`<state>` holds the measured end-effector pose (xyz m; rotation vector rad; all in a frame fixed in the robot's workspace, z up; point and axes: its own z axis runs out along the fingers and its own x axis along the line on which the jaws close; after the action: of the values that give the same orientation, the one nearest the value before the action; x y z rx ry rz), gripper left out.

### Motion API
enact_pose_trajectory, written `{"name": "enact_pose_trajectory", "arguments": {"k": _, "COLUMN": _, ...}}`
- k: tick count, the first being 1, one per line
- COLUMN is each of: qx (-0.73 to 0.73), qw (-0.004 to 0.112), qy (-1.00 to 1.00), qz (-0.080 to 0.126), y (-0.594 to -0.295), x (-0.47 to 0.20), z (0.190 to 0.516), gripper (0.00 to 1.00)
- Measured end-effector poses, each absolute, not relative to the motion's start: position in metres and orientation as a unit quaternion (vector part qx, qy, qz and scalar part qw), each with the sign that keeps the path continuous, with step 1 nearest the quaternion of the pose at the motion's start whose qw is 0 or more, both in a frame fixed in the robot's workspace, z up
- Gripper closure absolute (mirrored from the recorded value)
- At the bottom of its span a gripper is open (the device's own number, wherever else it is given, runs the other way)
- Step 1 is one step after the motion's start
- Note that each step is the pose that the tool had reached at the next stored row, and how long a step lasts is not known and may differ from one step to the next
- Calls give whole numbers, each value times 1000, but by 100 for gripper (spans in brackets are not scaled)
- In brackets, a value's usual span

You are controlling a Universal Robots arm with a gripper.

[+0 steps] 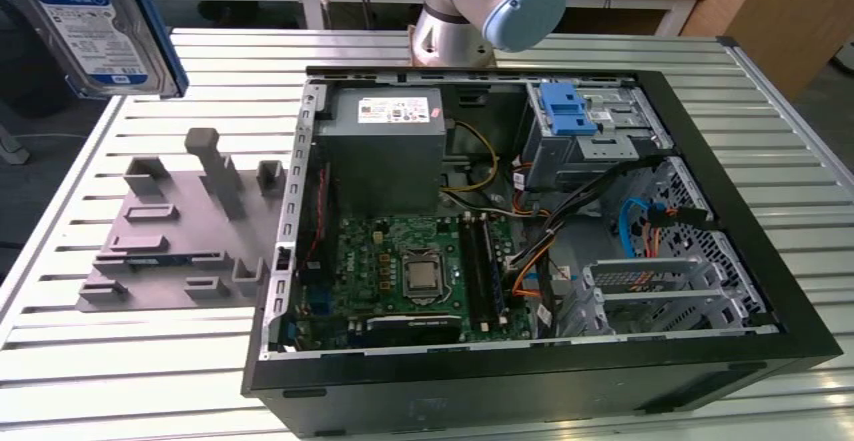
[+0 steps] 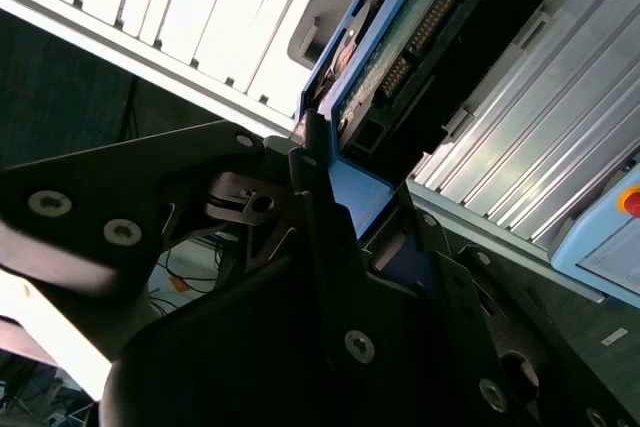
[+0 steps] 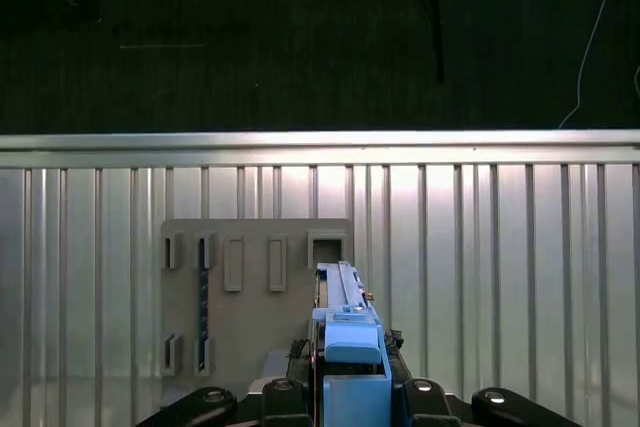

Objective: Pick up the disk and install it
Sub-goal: 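Pick up the disk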

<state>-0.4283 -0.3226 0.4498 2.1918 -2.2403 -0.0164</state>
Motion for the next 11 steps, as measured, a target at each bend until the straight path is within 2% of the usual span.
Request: {"name": "enact_pose_trajectory", "arguments": {"k": 11, "qx": 699, "qw": 4, "qy": -715, "qz": -5, "y": -323, "x": -428, "z": 471, "gripper": 64}}
